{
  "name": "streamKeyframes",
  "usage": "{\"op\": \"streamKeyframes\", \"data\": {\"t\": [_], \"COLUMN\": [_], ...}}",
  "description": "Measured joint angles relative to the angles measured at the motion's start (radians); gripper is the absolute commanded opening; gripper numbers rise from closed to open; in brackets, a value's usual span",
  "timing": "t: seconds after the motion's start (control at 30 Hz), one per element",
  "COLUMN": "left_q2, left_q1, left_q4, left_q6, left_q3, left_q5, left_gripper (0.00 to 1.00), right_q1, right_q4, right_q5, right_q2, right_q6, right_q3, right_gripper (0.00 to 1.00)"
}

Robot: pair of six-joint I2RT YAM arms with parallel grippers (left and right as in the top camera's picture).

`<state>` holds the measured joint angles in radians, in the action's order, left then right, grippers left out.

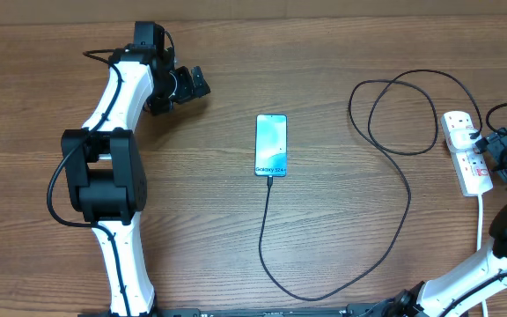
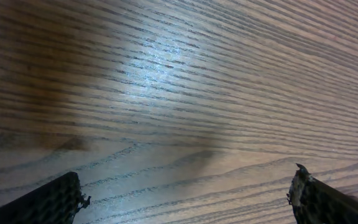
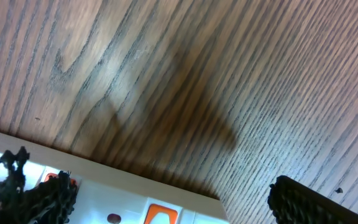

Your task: Plug charger to phone and switch on socket

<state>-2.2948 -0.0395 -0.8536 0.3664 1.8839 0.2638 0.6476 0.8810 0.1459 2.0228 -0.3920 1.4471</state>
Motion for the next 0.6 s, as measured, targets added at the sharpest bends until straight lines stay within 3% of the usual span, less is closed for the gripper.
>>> {"op": "streamKeyframes", "data": {"t": [0.6], "left_q2": [0.000], "left_q1": [0.000], "left_q4": [0.000], "left_q6": [0.000], "left_q3": [0.000], "left_q5": [0.000], "left_gripper": [1.00], "right_q1": [0.000], "right_q4": [-0.009], "right_q5": [-0.016], "right_q2": [0.000], "right_q6": [0.000], "right_q3": [0.000], "right_gripper": [1.00]}}
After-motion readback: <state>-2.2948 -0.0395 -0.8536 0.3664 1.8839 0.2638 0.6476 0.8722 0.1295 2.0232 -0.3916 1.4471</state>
